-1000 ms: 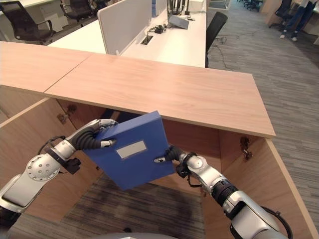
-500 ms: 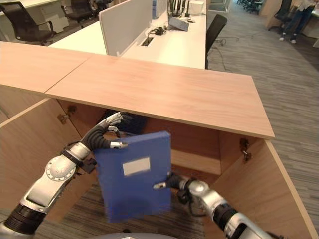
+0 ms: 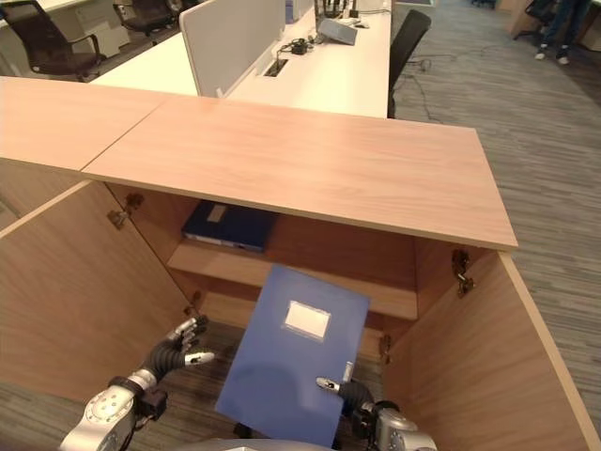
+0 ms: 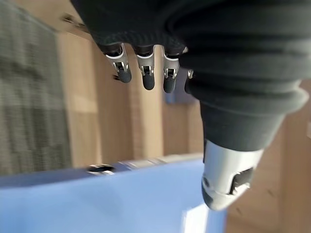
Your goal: Put the empty folder in the office cabinet
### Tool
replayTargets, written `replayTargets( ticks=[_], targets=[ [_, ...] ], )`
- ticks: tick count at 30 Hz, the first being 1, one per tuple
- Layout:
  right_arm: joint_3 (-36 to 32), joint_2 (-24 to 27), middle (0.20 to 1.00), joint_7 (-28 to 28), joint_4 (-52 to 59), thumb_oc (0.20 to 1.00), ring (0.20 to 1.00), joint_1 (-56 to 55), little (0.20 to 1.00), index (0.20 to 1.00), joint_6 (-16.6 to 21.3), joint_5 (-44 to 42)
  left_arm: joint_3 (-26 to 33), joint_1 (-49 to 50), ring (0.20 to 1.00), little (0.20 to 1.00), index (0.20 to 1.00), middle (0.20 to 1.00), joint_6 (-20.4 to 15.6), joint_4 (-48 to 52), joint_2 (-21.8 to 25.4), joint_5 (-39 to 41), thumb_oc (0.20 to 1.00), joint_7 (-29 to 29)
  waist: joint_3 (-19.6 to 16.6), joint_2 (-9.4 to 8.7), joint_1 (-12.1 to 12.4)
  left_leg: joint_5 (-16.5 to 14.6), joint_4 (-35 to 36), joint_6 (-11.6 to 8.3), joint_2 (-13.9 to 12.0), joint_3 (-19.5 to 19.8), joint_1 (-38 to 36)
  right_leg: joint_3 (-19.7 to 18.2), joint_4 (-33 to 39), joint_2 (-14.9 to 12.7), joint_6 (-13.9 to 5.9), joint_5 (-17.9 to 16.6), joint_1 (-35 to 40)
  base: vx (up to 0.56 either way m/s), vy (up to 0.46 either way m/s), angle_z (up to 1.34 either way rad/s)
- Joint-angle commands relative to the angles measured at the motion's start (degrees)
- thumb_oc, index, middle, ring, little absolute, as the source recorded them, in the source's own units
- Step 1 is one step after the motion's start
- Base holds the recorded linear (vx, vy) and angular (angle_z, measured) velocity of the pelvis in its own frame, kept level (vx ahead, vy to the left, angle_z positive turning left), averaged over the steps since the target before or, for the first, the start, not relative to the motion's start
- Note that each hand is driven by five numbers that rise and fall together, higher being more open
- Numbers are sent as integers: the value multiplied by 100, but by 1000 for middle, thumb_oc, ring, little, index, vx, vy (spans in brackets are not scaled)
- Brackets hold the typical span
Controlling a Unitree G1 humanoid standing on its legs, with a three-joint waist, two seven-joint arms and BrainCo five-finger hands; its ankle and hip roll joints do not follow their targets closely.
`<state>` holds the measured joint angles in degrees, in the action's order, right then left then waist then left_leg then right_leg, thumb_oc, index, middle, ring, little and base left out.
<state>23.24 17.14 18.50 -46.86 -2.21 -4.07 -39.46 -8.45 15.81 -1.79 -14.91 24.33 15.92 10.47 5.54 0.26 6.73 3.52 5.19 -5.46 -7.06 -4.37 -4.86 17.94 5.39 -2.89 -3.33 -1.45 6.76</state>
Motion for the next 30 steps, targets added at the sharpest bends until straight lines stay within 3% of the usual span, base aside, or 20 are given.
replayTargets(
  ticks=[1,2,5,7,9,13,16,19,24,26,30],
  targets=[
    [-113,-104,200,29,58,200,200,457,200,200,151,-239,343,-203,1000,1000,1000,1000,-93,-60,-37,-357,1000,-136,420,-212,-49,59,-869,-256,-502,-65,395,-23,-358,51,127,377,-43,-104,-211,3],
    [-203,-53,200,-25,-16,200,200,446,200,200,111,-235,397,-140,1000,1000,1000,1000,-37,-138,-93,-455,1000,-178,513,-199,-36,250,-1427,-182,-519,-105,695,1,-484,30,223,456,-78,-66,-133,6],
    [-250,-12,200,-37,-38,200,200,449,200,200,30,-208,406,-103,1000,1000,1000,1000,-12,-207,-140,-497,1000,-174,526,-161,-12,406,-1765,-100,-432,-66,910,-12,-551,4,285,517,-92,-3,-36,0],
    [-306,-31,200,-58,-49,200,200,440,200,200,9,-219,424,-87,1000,1000,1000,1000,-15,-296,-180,-615,1000,-243,534,-154,29,329,-1883,13,-56,100,1291,-17,-559,-55,283,547,-116,30,7,-5],
    [-313,-33,200,-69,-50,200,200,411,200,200,-31,-195,380,-94,1000,1000,1000,1000,6,-399,-176,-825,1000,-246,515,-165,60,216,-1616,58,148,46,1489,-53,-507,-84,241,572,-81,94,19,-1],
    [-325,-80,200,-172,-84,200,200,505,200,200,18,-195,175,-306,1000,1000,1000,1000,82,-1080,-165,-1488,1000,-399,507,-55,224,785,-775,-18,439,25,2028,-228,-360,46,178,648,126,167,51,-10],
    [-327,-147,200,-258,-57,200,200,553,200,200,30,-362,-27,-495,1000,1000,1000,1000,203,-1834,-217,-1863,1000,-634,436,-9,260,924,-172,-26,448,20,2013,-473,-234,155,133,713,318,189,56,-40],
    [-272,-189,200,-297,26,200,200,513,200,200,20,-441,-201,-636,1000,1000,1000,1000,295,-2544,-309,-2074,1000,-754,290,13,202,981,-59,-14,407,26,1925,-574,-89,197,90,738,445,270,131,-66],
    [-181,-269,200,-419,276,200,200,569,200,200,145,-825,-268,-1256,1000,1000,1000,1000,334,-5592,-966,-1861,1000,-1201,8,-74,2,737,-90,206,438,-298,1733,-835,-39,-187,-127,809,449,264,239,-33],
    [-215,-279,200,-456,385,200,200,591,200,200,195,-890,-311,-1330,1000,1000,1000,1000,326,-5889,-1028,-1966,1000,-1269,-43,-69,-37,655,-106,250,453,-379,1737,-898,-41,-279,-182,774,396,155,220,-31],
    [-470,-291,200,-675,960,200,200,875,200,200,409,-1270,-365,-1334,1000,1000,1000,1000,400,-6370,-1138,-2267,1000,-1386,-6,-24,-68,161,-554,503,544,-757,1922,-1201,-458,-804,-463,576,-138,81,273,-40]
  ],
)
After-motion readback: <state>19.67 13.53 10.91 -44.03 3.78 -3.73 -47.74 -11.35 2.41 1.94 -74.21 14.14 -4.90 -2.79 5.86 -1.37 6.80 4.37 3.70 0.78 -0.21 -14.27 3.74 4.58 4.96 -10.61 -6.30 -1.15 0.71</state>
